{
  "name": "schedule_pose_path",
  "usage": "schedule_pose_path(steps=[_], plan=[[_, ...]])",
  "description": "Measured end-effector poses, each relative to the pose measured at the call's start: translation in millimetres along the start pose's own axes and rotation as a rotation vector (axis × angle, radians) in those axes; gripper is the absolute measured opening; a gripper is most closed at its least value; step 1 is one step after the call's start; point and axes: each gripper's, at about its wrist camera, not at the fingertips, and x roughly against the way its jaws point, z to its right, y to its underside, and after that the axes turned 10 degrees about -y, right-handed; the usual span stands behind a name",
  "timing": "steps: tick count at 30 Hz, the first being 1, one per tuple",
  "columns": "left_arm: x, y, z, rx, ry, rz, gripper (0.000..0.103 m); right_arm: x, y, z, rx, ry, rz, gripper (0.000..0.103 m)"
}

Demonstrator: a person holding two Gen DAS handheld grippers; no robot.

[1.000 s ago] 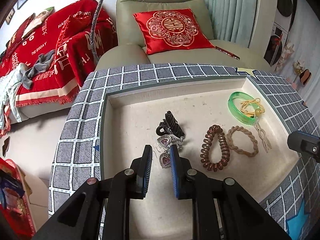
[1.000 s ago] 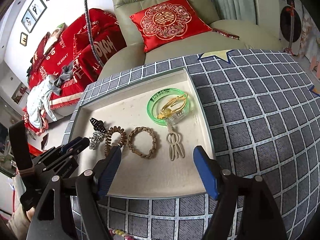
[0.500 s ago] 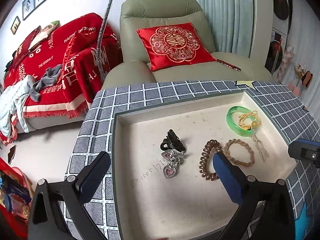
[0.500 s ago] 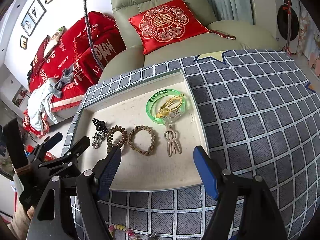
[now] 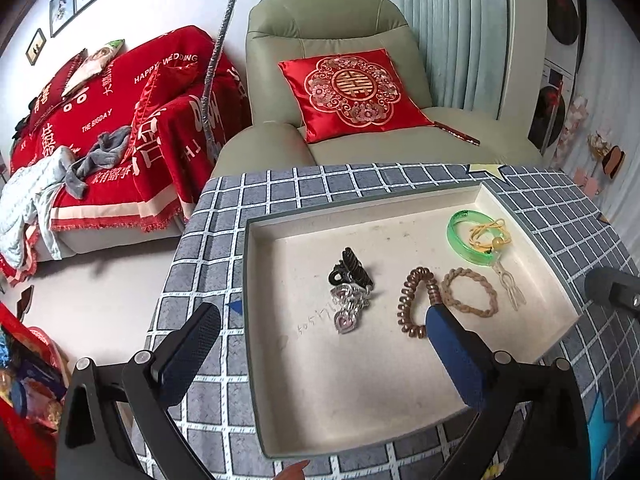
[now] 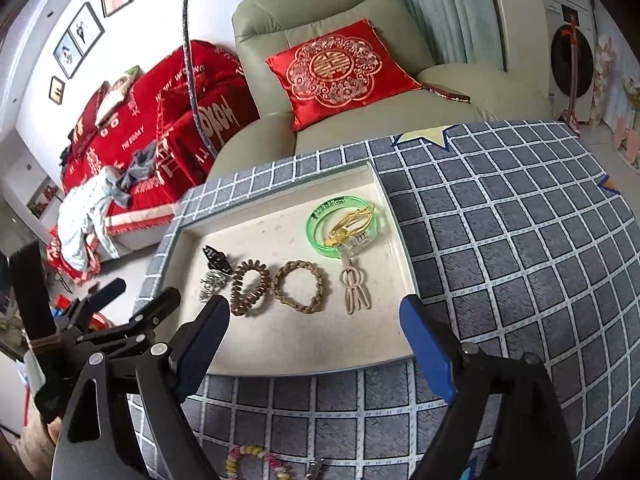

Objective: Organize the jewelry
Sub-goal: 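Withdraw both tools from the tray toward the beaded bracelet and star keychain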

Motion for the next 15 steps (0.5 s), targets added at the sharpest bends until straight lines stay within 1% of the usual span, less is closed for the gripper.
schedule_pose_path(steps=[3, 8, 12, 15], plan=[[9.4, 5.8, -3.2, -0.01, 0.009, -0.002, 0.103, 7.3, 2.8, -3.4, -0.002, -0.007, 0.016, 0.089], [32.8, 24.9, -5.5, -0.043, 0.038, 0.01, 0.103, 14.0, 10.1, -6.6, -0.016, -0.012, -0.051, 0.089], [49.1, 44.4, -4.6, -0.058, 0.038, 0.018, 0.103, 21.4, 24.8, -7.1, -0.019, -0.012, -0.073, 0.089], [55.4, 57.9, -3.7, -0.059, 0.069, -0.003, 0.103, 25.9, 40.4, -5.8, -0.018, -0.001, -0.095, 0.089]])
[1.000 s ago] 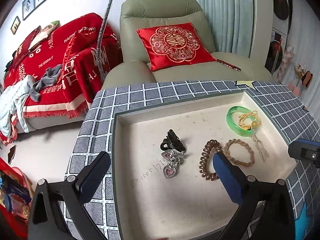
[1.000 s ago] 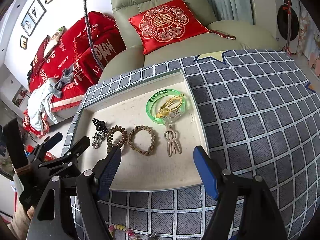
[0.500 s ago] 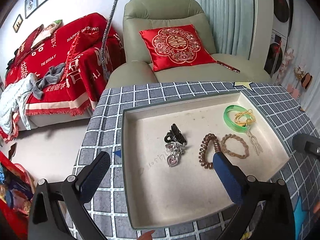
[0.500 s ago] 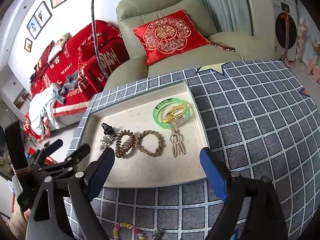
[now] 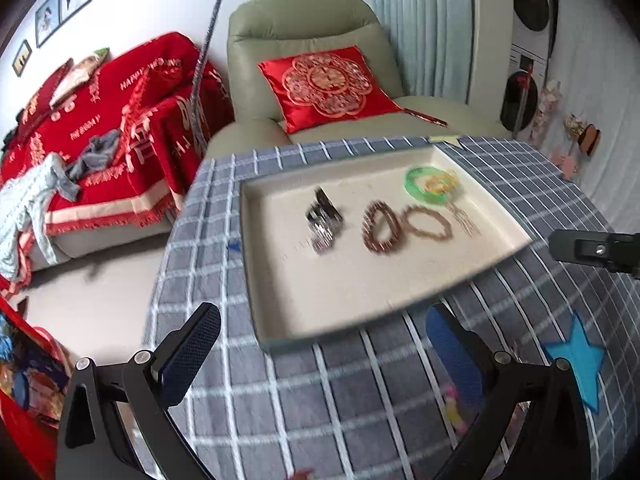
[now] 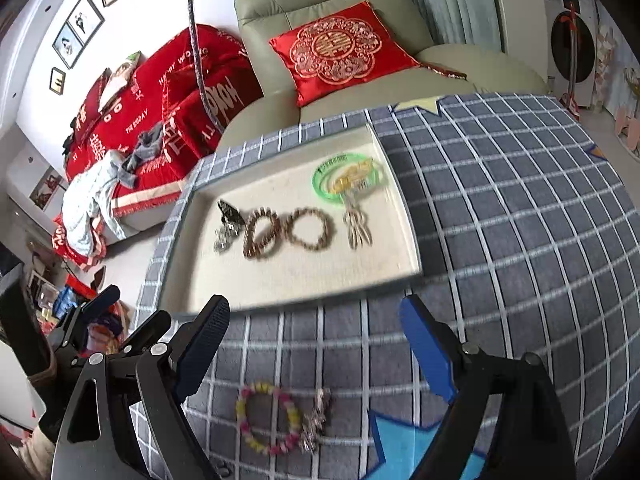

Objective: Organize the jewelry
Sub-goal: 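Withdraw both tools from the tray toward the beaded bracelet and star keychain, then grasp the silver star keychain with the right tool while the left tool grasps the pink-and-yellow beaded bracelet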

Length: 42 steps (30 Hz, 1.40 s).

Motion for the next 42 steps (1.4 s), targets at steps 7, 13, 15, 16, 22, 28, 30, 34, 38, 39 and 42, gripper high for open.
schedule_pose_path(steps=[7, 13, 15, 16, 22, 28, 30, 34, 38, 39, 42], plan=[[-1.1, 33.7, 13.5, -0.042, 0.07, -0.081, 0.103, -2.8, 40.9, 7.8, 0.01, 0.051, -0.078, 0.089], [-8.3, 44.6, 26.7, -0.048, 0.122, -0.154, 0.103, -0.9, 69.2, 15.1, 0.016, 0.125, -0.127, 0.089], [-10.1, 46.9, 32.4, -0.051, 0.132, -0.168, 0.103, -0.1, 71.4, 19.1, 0.0, 0.142, -0.131, 0.089], [-11.2, 47.3, 35.2, -0.053, 0.138, -0.174, 0.103, 1.0, 72.3, 21.6, -0.009, 0.149, -0.129, 0.089], [-22.5, 49.4, 51.2, -0.081, 0.12, -0.213, 0.103, 4.6, 72.9, 27.1, -0.027, 0.164, -0.115, 0.089], [-26.2, 54.5, 56.9, -0.105, 0.098, -0.218, 0.103, -1.3, 70.9, 21.1, -0.024, 0.164, -0.118, 0.089], [-25.2, 54.5, 56.9, -0.106, 0.103, -0.215, 0.103, -4.1, 70.5, 19.3, -0.026, 0.161, -0.119, 0.089], [-17.6, 55.8, 62.3, -0.122, 0.117, -0.19, 0.091, -10.8, 70.2, 17.6, -0.039, 0.155, -0.125, 0.089], [-9.7, 56.5, 71.9, -0.158, 0.143, -0.169, 0.068, -14.1, 70.7, 16.7, -0.047, 0.156, -0.126, 0.089], [-7.5, 56.8, 75.2, -0.172, 0.154, -0.163, 0.059, -14.6, 70.6, 16.9, -0.049, 0.156, -0.126, 0.089], [-2.8, 57.9, 81.1, -0.201, 0.162, -0.147, 0.025, -16.5, 70.5, 16.2, -0.052, 0.155, -0.127, 0.089]])
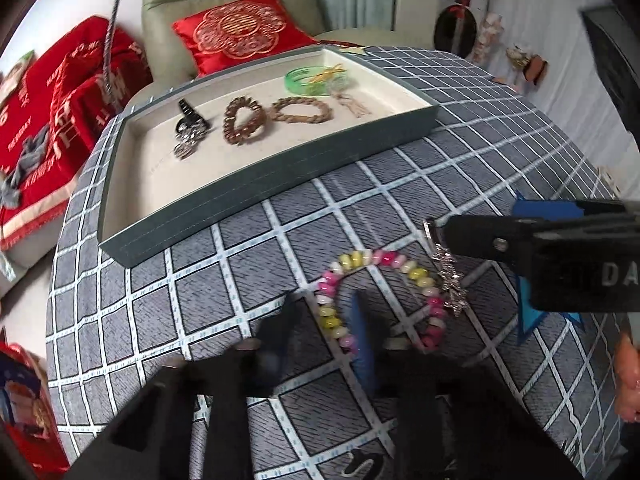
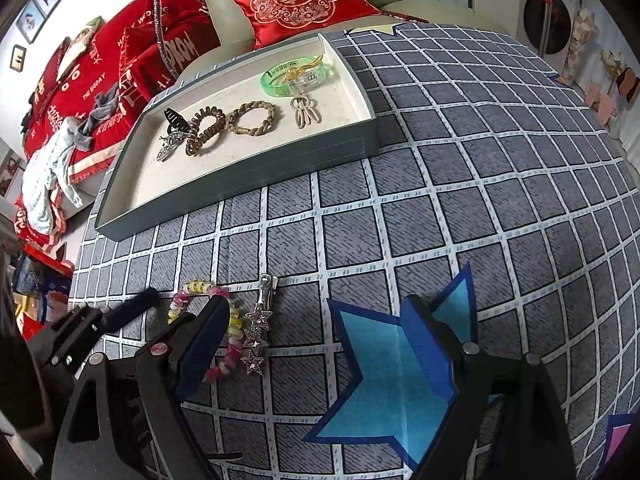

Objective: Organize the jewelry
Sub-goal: 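Grasp the silver star keychain with the right tool while the left tool grasps the pink-and-yellow beaded bracelet, then carry the star keychain with the right tool while the left tool carries the beaded bracelet over the tray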

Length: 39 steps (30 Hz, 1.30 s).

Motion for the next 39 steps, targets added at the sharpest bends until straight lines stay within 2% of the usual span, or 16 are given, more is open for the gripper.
schedule_pose_path(steps=[4, 9, 10, 12, 17, 18, 23, 32, 39], plan=[[2.4, 4.8, -4.6, 0.027, -0.003, -0.002, 0.024, -3.0, 0.4, -4.3, 0.005, 0.001, -0.001, 0.088], [3.9, 13.9, -19.6, 0.07, -0.027, -0.002, 0.024, -11.3, 4.7, -15.2, 0.039, 0.003, -0.021, 0.07], [4.7, 16.2, -22.4, 0.072, -0.038, 0.0, 0.024, -14.2, 6.6, -19.3, 0.058, 0.014, -0.026, 0.069], [4.7, 19.4, -27.0, 0.078, -0.052, 0.002, 0.024, -16.8, 9.0, -26.7, 0.101, 0.045, -0.024, 0.06], [4.8, 22.4, -34.9, 0.097, -0.057, -0.004, 0.024, -24.4, 17.2, -46.0, 0.227, 0.123, -0.039, 0.055], [4.7, 22.5, -35.1, 0.097, -0.058, -0.004, 0.024, -26.1, 20.0, -51.3, 0.267, 0.147, -0.038, 0.047], [4.4, 22.6, -35.4, 0.103, -0.059, -0.004, 0.024, -23.7, 21.3, -55.5, 0.283, 0.121, -0.049, 0.021], [4.4, 23.4, -37.1, 0.116, -0.049, -0.006, 0.024, -13.4, 27.8, -49.6, 0.259, 0.096, -0.034, 0.019], [7.2, 28.8, -48.9, 0.17, 0.019, -0.011, 0.024, 2.1, 26.5, -41.5, 0.217, 0.058, -0.01, 0.018]])
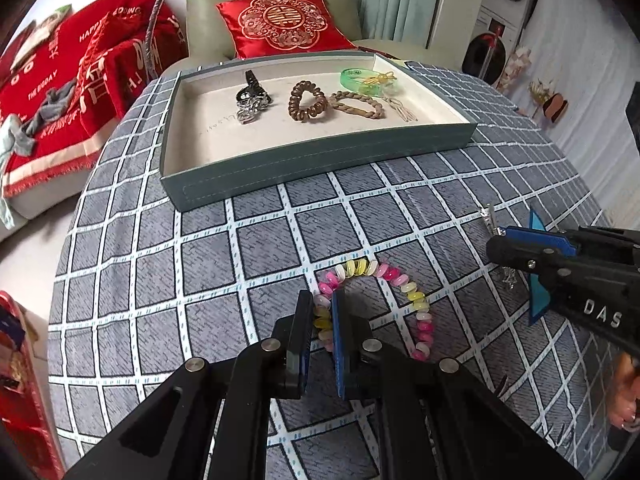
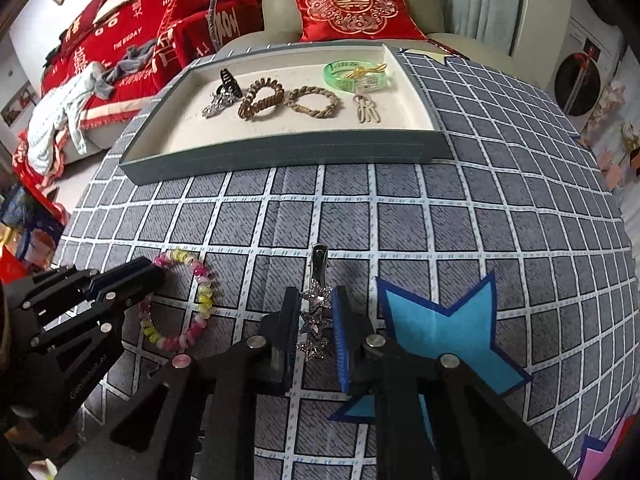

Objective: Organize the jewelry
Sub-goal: 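Carry the star keychain with the right tool while the left tool carries the beaded bracelet over the tray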

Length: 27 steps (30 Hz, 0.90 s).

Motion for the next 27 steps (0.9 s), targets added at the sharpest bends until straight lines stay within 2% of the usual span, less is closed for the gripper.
schedule_pose_path(steps=[9, 22, 27], plan=[[6.6, -1.1, -11.1, 0.035, 0.014, 0.002, 0.024, 14.9, -0.1, 10.6, -0.05, -0.059, 0.04, 0.018], [36.1, -20.5, -15.1, 0.041, 0.056, 0.075, 0.024, 31.5, -6.5, 14.1, -0.061, -0.09, 0.083, 0.018], [30.9, -20.0, -13.3, 0.033, 0.052, 0.053, 0.024, 28.8, -6.7, 16.2, -0.074, -0.102, 0.081, 0.018]])
